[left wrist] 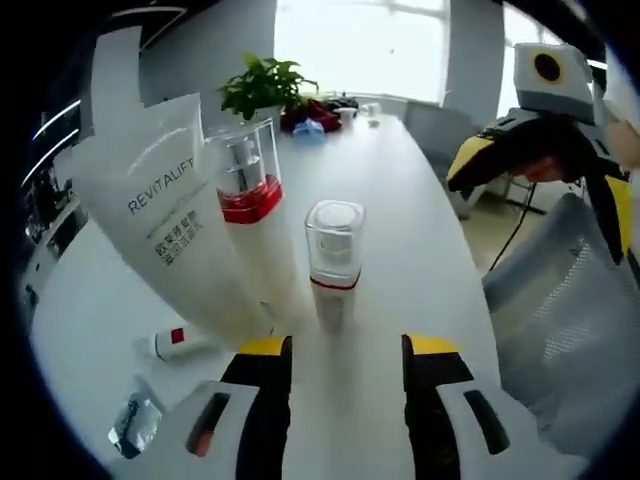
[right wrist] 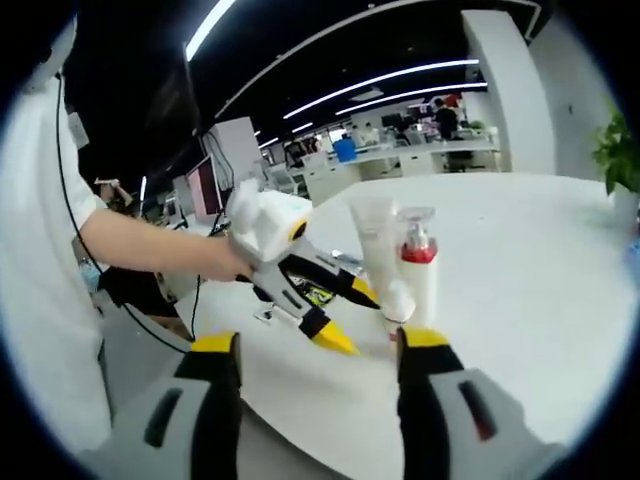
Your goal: Arrange the skincare products in the storage area until every visible bottle or jar stands upright without overlapping.
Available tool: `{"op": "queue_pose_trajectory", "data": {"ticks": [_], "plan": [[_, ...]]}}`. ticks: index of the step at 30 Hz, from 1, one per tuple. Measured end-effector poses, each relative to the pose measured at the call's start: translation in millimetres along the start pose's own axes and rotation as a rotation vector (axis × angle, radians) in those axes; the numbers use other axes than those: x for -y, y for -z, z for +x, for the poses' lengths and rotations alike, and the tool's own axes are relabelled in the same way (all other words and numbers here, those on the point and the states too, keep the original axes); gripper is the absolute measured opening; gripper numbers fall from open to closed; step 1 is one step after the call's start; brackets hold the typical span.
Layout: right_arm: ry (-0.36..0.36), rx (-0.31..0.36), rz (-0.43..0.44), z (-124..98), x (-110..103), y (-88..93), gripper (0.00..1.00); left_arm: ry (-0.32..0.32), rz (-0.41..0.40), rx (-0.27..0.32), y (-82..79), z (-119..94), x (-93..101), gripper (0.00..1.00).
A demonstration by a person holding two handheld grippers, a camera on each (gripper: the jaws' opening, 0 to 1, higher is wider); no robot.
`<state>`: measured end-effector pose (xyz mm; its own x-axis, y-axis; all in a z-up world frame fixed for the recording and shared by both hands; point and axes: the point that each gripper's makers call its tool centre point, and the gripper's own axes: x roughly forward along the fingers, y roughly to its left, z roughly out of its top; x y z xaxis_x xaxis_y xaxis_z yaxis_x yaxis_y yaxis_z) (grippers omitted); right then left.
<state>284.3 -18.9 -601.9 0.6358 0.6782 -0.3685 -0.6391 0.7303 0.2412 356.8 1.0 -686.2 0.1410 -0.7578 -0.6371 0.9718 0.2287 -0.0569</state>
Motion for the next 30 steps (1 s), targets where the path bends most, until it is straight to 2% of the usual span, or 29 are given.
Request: {"op": "queue_pose_trajectory", "data": {"ticks": [10, 20, 30], "plan": [[-0.023, -0.032, -0.04, 6, -6, 3.8, 0.7, -0.096, -0.114, 0.021, 19.1, -41, 9.0, 0.52], [-0.024, -0.043, -0.052, 2, -14, 9.0, 0.75, -0.218, -0.244, 0.043, 43.7, -77, 15.5, 0.63], [-0.015, -0.023, -0.01, -4, -20, 9.1, 0.77, -0.331, -0.323, 0.102, 54.6, -114, 22.7, 0.68]]}}
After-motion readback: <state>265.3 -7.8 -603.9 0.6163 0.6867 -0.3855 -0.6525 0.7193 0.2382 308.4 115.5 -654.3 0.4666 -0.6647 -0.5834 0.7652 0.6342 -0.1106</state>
